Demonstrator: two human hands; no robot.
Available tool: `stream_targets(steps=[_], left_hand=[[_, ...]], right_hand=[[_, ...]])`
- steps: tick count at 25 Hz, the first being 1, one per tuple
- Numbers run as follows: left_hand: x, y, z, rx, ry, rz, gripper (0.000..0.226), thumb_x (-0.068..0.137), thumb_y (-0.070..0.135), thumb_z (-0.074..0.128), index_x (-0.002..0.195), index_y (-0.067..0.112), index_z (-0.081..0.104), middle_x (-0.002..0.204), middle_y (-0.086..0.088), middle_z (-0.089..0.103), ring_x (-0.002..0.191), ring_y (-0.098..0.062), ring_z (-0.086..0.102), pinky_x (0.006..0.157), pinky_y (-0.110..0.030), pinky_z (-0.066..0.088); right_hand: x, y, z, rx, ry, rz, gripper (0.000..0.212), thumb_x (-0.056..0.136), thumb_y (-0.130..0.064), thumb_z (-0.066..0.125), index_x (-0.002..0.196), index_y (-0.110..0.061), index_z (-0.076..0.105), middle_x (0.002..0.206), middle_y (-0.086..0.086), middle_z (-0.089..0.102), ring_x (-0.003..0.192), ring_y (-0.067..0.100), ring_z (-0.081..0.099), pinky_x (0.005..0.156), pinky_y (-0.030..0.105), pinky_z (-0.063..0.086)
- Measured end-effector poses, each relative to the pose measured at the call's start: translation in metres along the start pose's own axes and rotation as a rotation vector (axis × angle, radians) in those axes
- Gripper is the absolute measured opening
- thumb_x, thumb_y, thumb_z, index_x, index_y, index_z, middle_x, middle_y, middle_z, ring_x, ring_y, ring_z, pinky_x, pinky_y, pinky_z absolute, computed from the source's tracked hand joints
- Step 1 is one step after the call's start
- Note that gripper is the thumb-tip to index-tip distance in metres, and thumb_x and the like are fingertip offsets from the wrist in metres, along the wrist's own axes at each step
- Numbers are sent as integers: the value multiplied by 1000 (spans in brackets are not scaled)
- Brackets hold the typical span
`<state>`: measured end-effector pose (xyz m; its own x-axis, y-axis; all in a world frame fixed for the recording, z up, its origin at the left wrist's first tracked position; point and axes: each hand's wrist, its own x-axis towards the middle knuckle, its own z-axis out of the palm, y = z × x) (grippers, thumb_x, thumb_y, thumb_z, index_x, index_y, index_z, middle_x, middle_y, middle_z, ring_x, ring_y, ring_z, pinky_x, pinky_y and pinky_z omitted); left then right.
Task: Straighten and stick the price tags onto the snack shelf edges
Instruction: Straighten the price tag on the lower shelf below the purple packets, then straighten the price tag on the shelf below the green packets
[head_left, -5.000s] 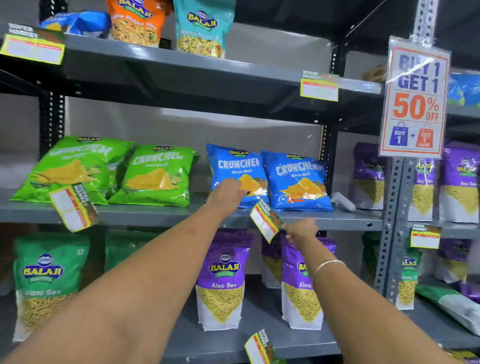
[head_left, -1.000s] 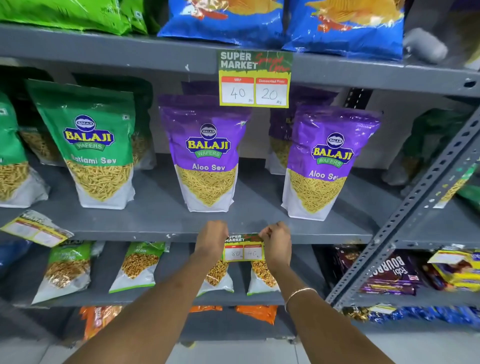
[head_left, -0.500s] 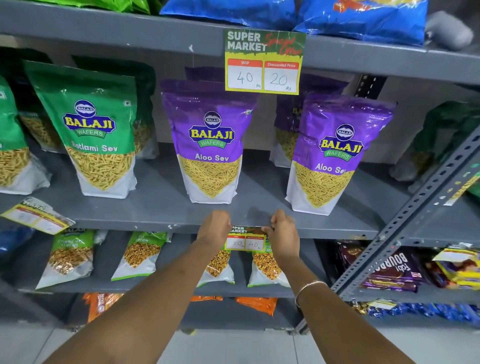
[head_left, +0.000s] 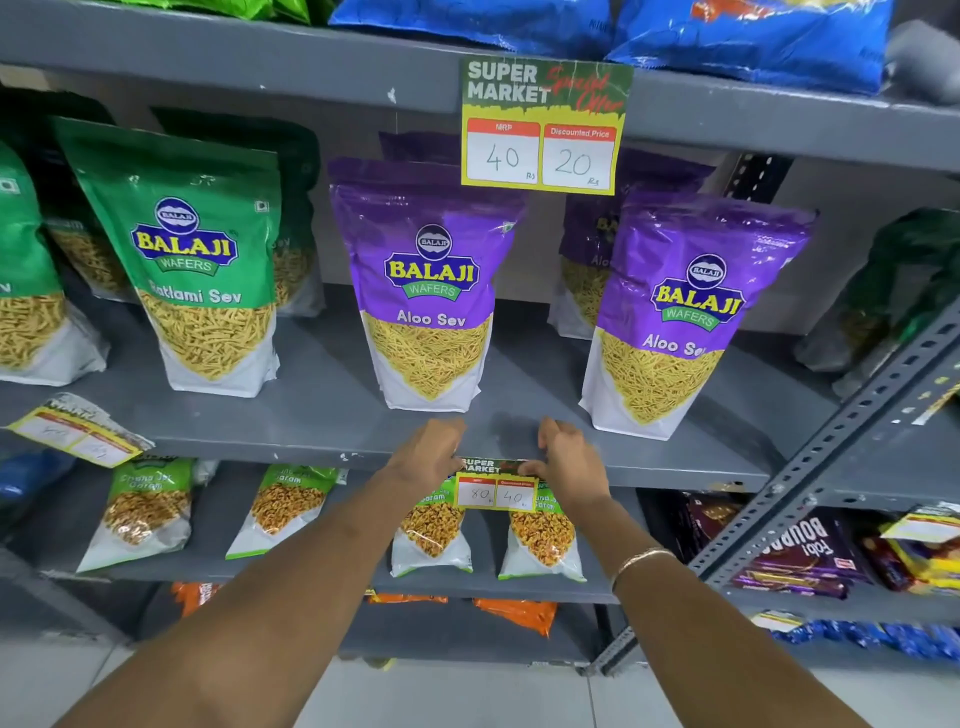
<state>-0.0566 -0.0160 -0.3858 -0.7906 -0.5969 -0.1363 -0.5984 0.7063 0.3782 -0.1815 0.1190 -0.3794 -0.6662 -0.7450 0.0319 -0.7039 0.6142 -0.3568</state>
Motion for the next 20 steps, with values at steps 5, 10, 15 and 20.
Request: stream_targets(steps=[5,10,15,20], left_hand=[[-19,7,-14,-74,-44,-39,45,86,16,66,125,2,47,126,-22,56,117,-37,54,93,-40,47],[-70,-60,-61,-62,90,-86,44,91,27,57,128,7,46,131,-19,57,123,-36,53,94,-37,50],[-110,-217,-131,189,309,-226,36,95,25,51,126,7,48,134,-13,50,127,-31,48,102,-43,44],[-119,-315,-188,267,296,-170,32,93,18,55,122,5,57,128,-16,56,122,-33,51,101,-42,44]], right_hand=[[-3,-10,-10,-123,-86,-58,52,77,-38,72,112,-7,50,120,14,56,112,31,53,89,38,46],[-17,-83,-8,23,8,-8,33,83,-37,66,98,-10,56,109,14,63,107,33,58,79,37,46],[-23,-257,51,468,-55,62,16,83,-5,62,71,1,70,79,27,68,83,24,65,70,33,46],[-35,-391,129,617,-161,291,11,83,-4,61,73,-3,65,90,20,62,90,19,60,75,29,45]])
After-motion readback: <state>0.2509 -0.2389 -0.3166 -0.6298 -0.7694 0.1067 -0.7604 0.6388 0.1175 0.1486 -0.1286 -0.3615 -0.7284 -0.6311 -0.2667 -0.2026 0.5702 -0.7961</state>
